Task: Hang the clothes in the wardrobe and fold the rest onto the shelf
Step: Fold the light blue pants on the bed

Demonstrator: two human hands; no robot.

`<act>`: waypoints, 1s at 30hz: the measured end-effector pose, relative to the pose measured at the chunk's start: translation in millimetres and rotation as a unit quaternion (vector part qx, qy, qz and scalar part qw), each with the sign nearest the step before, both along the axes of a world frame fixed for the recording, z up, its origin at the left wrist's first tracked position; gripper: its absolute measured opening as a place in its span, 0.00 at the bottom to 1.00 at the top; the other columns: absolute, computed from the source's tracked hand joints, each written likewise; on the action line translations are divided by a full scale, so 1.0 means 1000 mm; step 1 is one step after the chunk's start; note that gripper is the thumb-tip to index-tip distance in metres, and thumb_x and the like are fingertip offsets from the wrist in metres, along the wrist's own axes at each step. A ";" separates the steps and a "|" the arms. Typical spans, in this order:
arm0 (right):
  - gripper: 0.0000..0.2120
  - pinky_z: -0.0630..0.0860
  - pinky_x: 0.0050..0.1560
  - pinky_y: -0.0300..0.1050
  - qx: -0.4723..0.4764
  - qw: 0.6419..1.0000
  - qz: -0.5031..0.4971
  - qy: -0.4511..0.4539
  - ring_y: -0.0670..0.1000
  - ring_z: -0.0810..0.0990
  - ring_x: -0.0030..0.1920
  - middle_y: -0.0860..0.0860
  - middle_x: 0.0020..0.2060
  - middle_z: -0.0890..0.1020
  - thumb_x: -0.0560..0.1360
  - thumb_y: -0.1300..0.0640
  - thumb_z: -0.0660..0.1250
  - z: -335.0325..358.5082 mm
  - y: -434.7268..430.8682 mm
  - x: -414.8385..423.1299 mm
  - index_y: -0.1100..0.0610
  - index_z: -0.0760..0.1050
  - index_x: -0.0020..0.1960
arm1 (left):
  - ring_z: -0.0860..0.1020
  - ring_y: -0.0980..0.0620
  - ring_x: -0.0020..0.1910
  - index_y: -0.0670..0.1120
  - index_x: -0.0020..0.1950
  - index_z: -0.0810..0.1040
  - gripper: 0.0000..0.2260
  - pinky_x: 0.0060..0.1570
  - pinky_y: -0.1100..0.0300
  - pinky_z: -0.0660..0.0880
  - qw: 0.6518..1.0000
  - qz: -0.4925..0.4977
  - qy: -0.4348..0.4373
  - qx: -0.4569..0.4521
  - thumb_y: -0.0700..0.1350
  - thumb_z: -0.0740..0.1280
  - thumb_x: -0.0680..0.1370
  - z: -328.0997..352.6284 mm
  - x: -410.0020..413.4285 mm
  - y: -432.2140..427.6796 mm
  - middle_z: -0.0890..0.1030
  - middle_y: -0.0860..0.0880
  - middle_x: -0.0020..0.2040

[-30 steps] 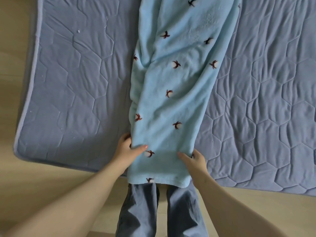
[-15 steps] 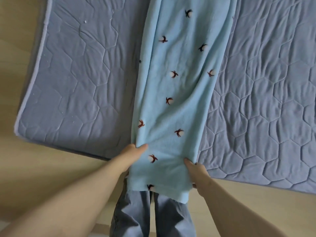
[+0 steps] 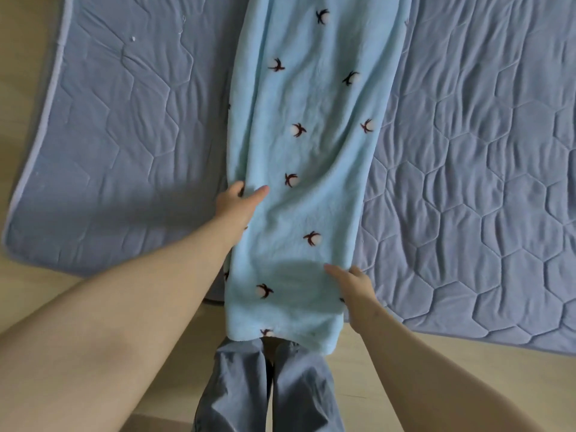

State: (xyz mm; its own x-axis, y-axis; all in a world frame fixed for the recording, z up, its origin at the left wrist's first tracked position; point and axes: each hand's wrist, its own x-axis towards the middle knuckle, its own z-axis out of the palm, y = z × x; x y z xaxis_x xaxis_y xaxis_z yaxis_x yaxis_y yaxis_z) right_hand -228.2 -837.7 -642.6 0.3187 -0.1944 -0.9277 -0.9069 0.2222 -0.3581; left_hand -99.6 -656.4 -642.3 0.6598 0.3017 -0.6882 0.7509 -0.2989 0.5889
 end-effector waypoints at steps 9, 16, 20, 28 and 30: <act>0.02 0.79 0.38 0.44 0.017 0.999 0.025 0.011 0.50 0.80 0.39 0.49 0.40 0.81 0.76 0.55 0.66 -0.005 0.001 -0.002 0.52 0.75 0.45 | 0.72 0.48 0.42 0.46 0.54 0.69 0.07 0.29 0.63 0.67 0.994 0.108 -0.018 0.025 0.48 0.59 0.79 -0.008 -0.005 0.029 0.72 0.48 0.41; 0.05 0.75 0.27 0.35 0.058 0.998 0.033 0.021 0.47 0.80 0.37 0.48 0.38 0.81 0.72 0.56 0.71 -0.006 0.006 -0.011 0.51 0.75 0.42 | 0.75 0.53 0.42 0.46 0.56 0.65 0.18 0.37 0.62 0.71 0.996 -0.004 0.086 -0.016 0.45 0.72 0.73 -0.014 -0.057 0.030 0.73 0.53 0.45; 0.12 0.76 0.36 0.41 -0.005 1.000 0.016 0.004 0.50 0.81 0.42 0.51 0.44 0.82 0.70 0.55 0.73 -0.009 0.013 -0.025 0.55 0.75 0.51 | 0.79 0.60 0.33 0.50 0.45 0.76 0.07 0.26 0.68 0.72 0.979 -0.044 0.184 -0.079 0.46 0.74 0.71 -0.018 -0.091 0.043 0.80 0.55 0.39; 0.14 0.77 0.34 0.39 0.017 0.998 0.053 0.026 0.48 0.80 0.40 0.49 0.42 0.81 0.68 0.60 0.75 0.000 0.023 -0.053 0.56 0.74 0.51 | 0.79 0.51 0.50 0.45 0.57 0.78 0.20 0.51 0.59 0.75 0.950 -0.093 0.265 -0.136 0.43 0.77 0.67 -0.007 -0.137 0.063 0.81 0.48 0.52; 0.10 0.77 0.39 0.43 0.028 0.998 0.055 0.030 0.52 0.81 0.41 0.51 0.41 0.82 0.70 0.61 0.73 0.006 0.022 -0.062 0.59 0.77 0.51 | 0.80 0.49 0.46 0.43 0.58 0.78 0.20 0.46 0.58 0.77 0.956 -0.044 0.255 -0.136 0.43 0.77 0.67 0.003 -0.143 0.062 0.82 0.46 0.49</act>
State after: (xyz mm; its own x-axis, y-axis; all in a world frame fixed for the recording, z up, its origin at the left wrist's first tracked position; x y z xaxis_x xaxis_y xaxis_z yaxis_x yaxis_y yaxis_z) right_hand -290.7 -815.6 -636.9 0.2780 -0.1097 -0.9543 -0.9464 0.1386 -0.2917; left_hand -243.0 -594.1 -639.4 0.2317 0.0243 -0.9725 0.9404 -0.2614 0.2175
